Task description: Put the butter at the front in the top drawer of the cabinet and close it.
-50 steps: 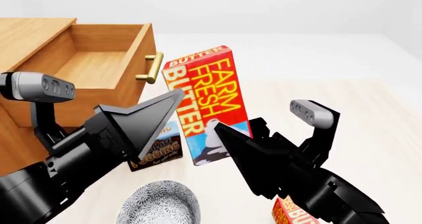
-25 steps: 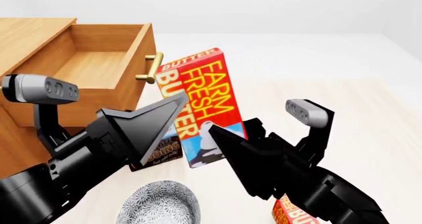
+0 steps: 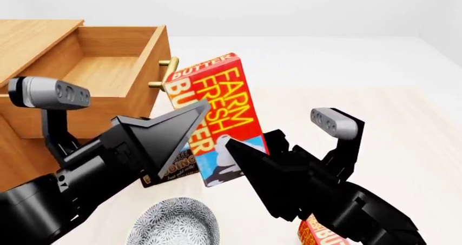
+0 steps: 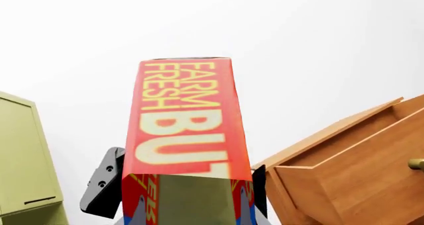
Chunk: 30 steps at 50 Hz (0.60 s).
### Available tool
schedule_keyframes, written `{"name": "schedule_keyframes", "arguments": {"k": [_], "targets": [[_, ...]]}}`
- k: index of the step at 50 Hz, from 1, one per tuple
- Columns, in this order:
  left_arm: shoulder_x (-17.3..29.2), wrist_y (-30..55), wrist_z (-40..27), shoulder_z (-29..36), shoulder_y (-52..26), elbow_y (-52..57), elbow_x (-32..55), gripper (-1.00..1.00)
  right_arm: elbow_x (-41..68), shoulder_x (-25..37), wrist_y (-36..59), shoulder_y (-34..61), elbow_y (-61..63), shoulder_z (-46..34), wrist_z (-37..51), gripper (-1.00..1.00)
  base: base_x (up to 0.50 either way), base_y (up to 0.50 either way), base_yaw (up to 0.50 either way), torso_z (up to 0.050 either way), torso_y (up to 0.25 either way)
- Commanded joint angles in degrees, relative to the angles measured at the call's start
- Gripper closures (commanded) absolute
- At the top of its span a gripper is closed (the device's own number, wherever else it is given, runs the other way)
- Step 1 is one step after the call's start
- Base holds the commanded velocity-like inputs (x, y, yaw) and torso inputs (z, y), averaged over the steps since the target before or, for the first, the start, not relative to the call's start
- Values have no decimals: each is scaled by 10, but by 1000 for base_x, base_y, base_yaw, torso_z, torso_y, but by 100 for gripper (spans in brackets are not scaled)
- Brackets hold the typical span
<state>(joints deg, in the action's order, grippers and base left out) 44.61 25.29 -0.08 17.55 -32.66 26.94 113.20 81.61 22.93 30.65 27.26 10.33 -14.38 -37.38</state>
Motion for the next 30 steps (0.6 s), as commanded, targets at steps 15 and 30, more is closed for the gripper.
{"name": "schedule_keyframes", "arguments": {"k": [15, 30], "targets": [[-3, 7, 7, 5, -10, -5, -2, 100, 19, 2, -1, 6, 12, 6, -8, 100, 0, 0, 0, 1, 1], [-1, 2, 9, 0, -4, -2, -4, 100, 18, 1, -3, 8, 10, 2, -8, 100, 0, 0, 0, 0, 1]]}}
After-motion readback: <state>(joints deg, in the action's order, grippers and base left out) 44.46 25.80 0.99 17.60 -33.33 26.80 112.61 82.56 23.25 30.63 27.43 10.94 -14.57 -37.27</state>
